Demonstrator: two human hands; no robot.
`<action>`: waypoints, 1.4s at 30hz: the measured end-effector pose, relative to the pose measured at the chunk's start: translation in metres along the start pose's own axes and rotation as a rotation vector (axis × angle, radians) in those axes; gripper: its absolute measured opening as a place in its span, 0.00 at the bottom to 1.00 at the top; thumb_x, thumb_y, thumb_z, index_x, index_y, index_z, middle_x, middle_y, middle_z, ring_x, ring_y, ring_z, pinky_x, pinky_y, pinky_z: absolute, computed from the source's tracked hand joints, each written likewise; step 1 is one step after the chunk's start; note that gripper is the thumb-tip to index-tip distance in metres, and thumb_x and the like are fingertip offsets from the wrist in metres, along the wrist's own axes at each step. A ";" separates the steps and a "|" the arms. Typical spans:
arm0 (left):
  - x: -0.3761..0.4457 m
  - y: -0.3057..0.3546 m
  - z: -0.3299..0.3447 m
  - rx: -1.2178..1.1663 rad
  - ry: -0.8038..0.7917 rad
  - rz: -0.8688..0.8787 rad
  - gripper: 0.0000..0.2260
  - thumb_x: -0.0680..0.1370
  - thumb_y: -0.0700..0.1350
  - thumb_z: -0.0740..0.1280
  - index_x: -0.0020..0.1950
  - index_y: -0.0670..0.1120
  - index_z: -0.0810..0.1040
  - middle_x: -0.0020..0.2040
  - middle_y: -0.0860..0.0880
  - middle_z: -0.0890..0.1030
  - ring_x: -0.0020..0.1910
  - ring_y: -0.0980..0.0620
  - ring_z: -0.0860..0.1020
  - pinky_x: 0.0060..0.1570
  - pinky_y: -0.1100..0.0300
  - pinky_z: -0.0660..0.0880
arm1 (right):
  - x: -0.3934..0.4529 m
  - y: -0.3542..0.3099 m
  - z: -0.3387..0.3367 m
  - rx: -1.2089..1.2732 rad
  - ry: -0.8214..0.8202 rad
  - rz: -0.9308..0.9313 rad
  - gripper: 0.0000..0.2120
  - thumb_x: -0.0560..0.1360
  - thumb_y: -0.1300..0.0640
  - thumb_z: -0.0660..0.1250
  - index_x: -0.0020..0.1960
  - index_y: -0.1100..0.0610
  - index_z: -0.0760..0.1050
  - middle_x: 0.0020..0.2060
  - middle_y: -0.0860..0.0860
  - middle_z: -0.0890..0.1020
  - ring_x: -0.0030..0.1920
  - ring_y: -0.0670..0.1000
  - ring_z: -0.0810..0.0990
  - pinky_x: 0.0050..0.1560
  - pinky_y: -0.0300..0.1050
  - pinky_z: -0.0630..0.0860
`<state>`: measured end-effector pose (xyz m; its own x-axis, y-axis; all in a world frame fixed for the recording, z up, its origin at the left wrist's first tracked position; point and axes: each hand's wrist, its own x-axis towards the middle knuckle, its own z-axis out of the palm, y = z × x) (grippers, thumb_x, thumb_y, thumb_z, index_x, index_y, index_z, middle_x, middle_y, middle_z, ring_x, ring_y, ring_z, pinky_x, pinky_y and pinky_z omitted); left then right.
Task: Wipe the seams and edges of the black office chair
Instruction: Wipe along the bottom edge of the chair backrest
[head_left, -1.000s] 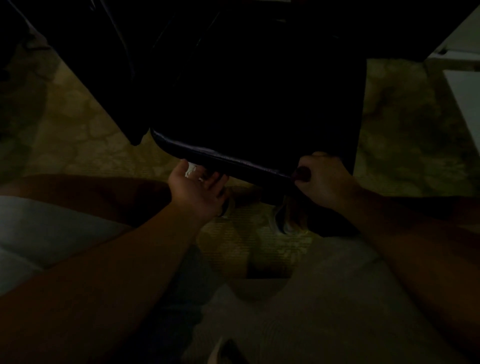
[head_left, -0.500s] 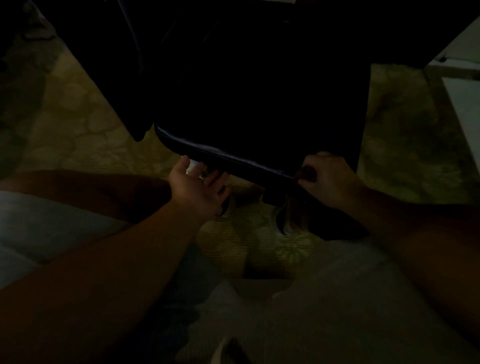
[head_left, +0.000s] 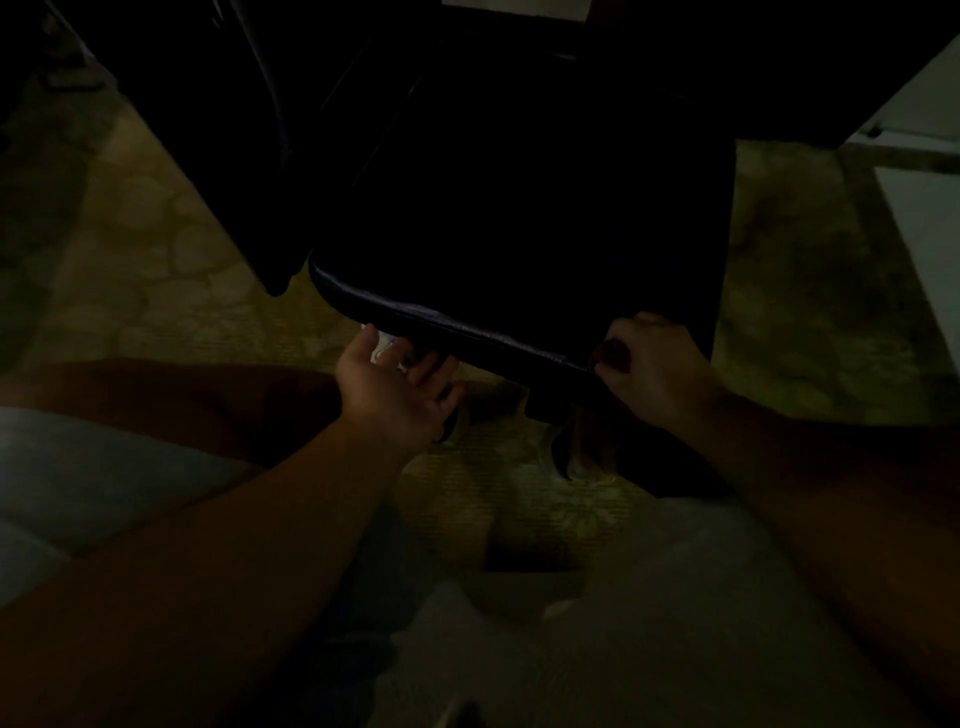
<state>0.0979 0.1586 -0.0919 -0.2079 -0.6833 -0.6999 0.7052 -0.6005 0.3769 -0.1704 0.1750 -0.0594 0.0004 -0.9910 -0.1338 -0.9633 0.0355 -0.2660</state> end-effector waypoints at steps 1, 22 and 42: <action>0.000 0.000 0.000 0.002 0.003 0.001 0.27 0.83 0.62 0.56 0.77 0.48 0.67 0.73 0.39 0.72 0.69 0.38 0.74 0.74 0.39 0.62 | -0.001 -0.001 0.002 0.001 -0.043 -0.044 0.08 0.73 0.54 0.72 0.48 0.57 0.77 0.44 0.49 0.72 0.45 0.52 0.76 0.41 0.41 0.65; 0.001 0.000 0.008 0.023 0.081 0.006 0.25 0.83 0.61 0.56 0.75 0.49 0.69 0.69 0.40 0.75 0.66 0.39 0.76 0.70 0.39 0.64 | 0.005 -0.002 0.003 0.029 0.104 0.013 0.08 0.75 0.53 0.70 0.48 0.58 0.76 0.44 0.49 0.70 0.43 0.49 0.72 0.41 0.41 0.66; 0.007 0.003 0.005 0.032 0.090 0.054 0.25 0.83 0.63 0.56 0.77 0.54 0.68 0.71 0.42 0.75 0.66 0.38 0.77 0.65 0.39 0.67 | 0.005 -0.004 0.002 -0.027 -0.060 -0.144 0.10 0.74 0.53 0.72 0.52 0.57 0.78 0.46 0.47 0.69 0.46 0.51 0.75 0.43 0.41 0.66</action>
<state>0.0956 0.1501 -0.0925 -0.1072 -0.6758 -0.7293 0.6911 -0.5780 0.4339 -0.1661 0.1702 -0.0610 0.1545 -0.9761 -0.1529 -0.9589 -0.1108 -0.2614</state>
